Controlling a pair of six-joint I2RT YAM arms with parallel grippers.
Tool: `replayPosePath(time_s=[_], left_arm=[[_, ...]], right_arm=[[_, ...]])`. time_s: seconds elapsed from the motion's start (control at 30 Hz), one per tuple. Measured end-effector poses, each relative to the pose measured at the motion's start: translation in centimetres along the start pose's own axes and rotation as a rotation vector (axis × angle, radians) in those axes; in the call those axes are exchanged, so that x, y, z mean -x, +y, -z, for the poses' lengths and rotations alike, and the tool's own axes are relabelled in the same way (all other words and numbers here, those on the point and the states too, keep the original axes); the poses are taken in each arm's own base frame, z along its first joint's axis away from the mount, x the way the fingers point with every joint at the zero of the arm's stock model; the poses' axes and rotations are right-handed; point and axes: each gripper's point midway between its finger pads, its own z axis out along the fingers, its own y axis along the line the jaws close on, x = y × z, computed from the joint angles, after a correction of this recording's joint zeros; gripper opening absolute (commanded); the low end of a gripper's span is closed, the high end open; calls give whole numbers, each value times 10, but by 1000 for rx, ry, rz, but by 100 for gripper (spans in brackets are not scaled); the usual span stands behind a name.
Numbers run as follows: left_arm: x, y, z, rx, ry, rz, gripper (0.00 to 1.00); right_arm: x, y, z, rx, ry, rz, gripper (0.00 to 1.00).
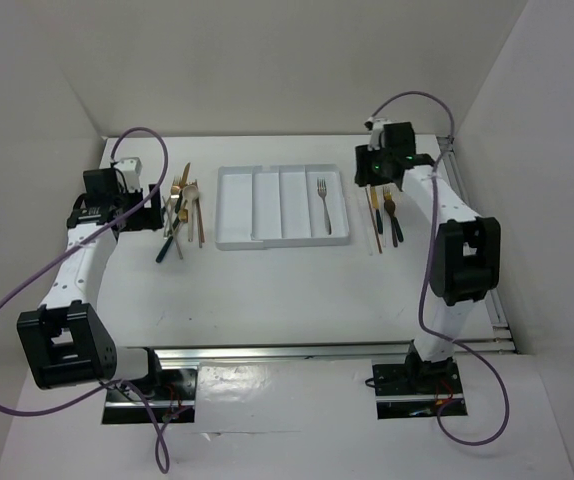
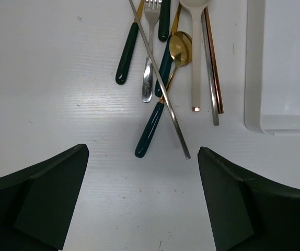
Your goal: Sort the eating utensils into containers
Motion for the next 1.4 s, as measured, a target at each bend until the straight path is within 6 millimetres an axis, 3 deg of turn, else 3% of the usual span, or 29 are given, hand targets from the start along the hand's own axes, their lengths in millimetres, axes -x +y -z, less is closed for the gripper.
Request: replayPosePath(time_s=[0.13, 0.23, 0.3, 0.4, 0.47, 0.6, 0.77, 0.83, 0.9, 1.07, 1.17, 1.4], left_arm=[[-2, -2, -3, -14, 10, 2, 100], [-7, -3, -9, -20, 30, 6, 100], [-10, -3, -14, -23, 50, 11, 100], [-15, -2, -22, -25, 77, 15, 100], [-18, -1, -26, -24, 90, 14, 100], [-23, 6, -39, -1, 127, -4, 86], [-44, 18, -68, 30, 227, -47, 67], [-48, 20, -77, 27, 257, -63, 64], [-45, 19, -80, 14, 263, -76, 59], [-25, 13, -80, -36, 221, -118, 57], [-27, 7, -80, -75, 224, -120, 57], [-18, -22, -80, -218, 229, -87, 57]], right_arm=[[-16, -72, 23, -93, 5, -23, 52], [-49, -94, 23, -119, 73, -25, 49], [-74, -93, 21, -104, 136, -15, 48], [-89, -87, 20, -77, 176, 2, 47], [-88, -85, 20, -64, 172, 13, 47], [-87, -82, 19, -48, 168, 19, 47], [-86, -81, 19, -39, 165, 19, 47], [-86, -80, 19, -37, 165, 19, 47], [-86, -80, 19, -36, 165, 19, 47], [-86, -80, 19, -36, 165, 19, 47], [-87, -80, 19, -36, 166, 19, 47], [-89, -80, 19, -34, 171, 17, 47]])
